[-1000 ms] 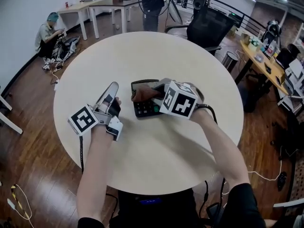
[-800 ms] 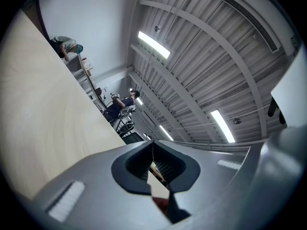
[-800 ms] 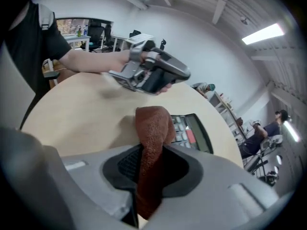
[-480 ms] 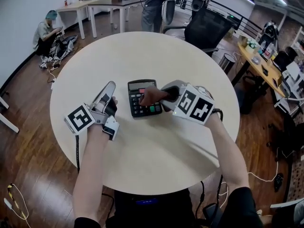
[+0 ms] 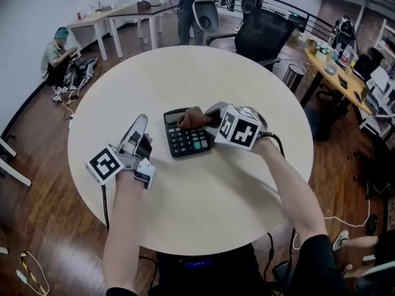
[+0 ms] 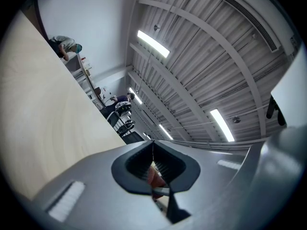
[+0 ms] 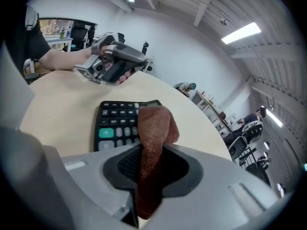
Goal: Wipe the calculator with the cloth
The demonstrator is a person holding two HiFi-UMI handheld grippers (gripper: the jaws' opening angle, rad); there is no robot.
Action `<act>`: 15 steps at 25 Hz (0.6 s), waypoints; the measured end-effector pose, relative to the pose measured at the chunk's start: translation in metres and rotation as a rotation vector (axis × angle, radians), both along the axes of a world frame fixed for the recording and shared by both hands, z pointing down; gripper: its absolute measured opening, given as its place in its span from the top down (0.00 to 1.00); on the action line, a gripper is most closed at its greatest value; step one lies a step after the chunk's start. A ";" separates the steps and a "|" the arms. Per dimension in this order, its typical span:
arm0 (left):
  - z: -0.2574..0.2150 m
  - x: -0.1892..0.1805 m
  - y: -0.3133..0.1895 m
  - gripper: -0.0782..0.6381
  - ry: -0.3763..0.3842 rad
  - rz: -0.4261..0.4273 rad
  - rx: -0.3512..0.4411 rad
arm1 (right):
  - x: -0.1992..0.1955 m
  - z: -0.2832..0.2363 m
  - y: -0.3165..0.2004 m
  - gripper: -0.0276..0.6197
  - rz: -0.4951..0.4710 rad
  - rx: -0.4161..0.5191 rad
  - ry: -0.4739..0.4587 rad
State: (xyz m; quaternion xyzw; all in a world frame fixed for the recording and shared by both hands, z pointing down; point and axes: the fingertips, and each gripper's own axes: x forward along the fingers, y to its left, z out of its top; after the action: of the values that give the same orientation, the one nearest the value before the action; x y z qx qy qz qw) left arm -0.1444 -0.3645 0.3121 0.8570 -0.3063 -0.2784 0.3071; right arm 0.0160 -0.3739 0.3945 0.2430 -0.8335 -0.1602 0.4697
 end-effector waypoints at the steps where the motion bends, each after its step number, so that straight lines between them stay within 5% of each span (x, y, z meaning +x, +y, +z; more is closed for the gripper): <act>1: 0.001 0.000 0.000 0.89 -0.005 -0.001 0.004 | 0.001 0.002 0.011 0.83 -0.014 -0.011 0.017; 11: 0.006 0.029 0.009 0.89 -0.154 0.098 0.048 | 0.014 0.021 0.139 0.83 -0.197 -0.200 0.096; 13: 0.014 0.034 0.003 0.89 -0.240 0.116 0.019 | 0.021 0.004 0.133 0.83 -0.152 -0.165 -0.002; 15: 0.025 0.035 -0.004 0.89 -0.352 0.129 -0.039 | 0.027 -0.023 0.112 0.83 -0.061 -0.116 -0.197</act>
State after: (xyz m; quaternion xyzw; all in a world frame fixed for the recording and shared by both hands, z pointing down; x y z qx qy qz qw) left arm -0.1094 -0.3684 0.3374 0.9042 -0.3051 -0.0978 0.2824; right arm 0.0426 -0.2621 0.3714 0.2043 -0.8905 -0.1012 0.3938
